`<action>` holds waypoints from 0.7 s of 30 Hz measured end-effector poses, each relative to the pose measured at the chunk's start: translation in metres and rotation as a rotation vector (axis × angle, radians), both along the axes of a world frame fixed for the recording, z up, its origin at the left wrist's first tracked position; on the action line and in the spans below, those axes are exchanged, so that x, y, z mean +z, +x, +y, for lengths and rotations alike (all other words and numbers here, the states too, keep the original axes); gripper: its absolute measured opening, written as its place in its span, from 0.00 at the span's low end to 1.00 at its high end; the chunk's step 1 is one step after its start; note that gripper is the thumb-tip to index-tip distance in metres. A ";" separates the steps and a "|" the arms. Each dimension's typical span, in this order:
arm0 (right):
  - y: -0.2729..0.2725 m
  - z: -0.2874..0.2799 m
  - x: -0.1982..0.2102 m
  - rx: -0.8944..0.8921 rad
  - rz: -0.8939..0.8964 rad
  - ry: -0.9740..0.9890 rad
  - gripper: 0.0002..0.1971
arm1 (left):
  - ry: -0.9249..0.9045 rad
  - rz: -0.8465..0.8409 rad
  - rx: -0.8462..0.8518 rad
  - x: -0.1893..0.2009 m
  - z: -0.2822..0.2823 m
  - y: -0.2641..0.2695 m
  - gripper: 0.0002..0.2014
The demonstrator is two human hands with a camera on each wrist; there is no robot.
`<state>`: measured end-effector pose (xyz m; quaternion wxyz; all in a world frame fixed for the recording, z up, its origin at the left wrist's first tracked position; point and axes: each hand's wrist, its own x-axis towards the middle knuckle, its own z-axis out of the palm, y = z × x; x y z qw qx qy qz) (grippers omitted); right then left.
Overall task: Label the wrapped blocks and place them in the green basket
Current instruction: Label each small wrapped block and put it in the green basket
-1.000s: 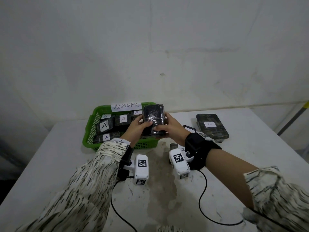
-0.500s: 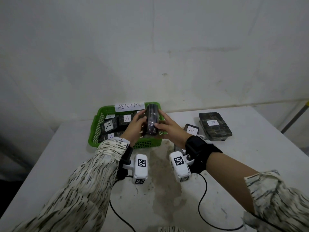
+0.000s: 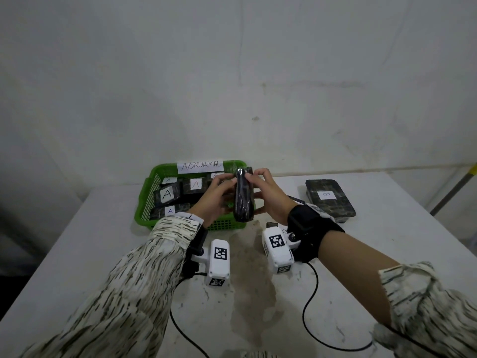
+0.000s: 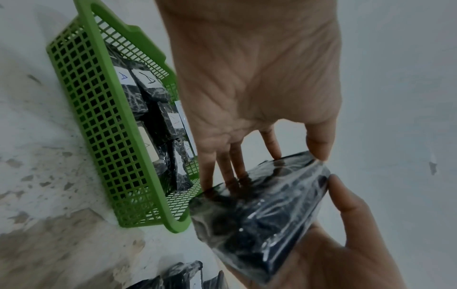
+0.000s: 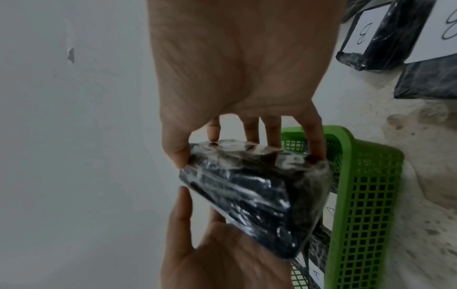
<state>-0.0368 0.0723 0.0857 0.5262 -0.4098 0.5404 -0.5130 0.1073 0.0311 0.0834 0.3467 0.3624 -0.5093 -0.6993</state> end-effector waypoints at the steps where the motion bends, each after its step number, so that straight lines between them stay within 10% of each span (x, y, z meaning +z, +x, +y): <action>1: 0.001 0.000 -0.001 -0.022 0.023 -0.014 0.14 | -0.001 0.007 0.009 0.001 -0.001 0.000 0.03; 21: -0.001 0.012 -0.003 -0.011 -0.021 -0.036 0.21 | -0.148 -0.098 0.066 0.011 0.000 -0.009 0.16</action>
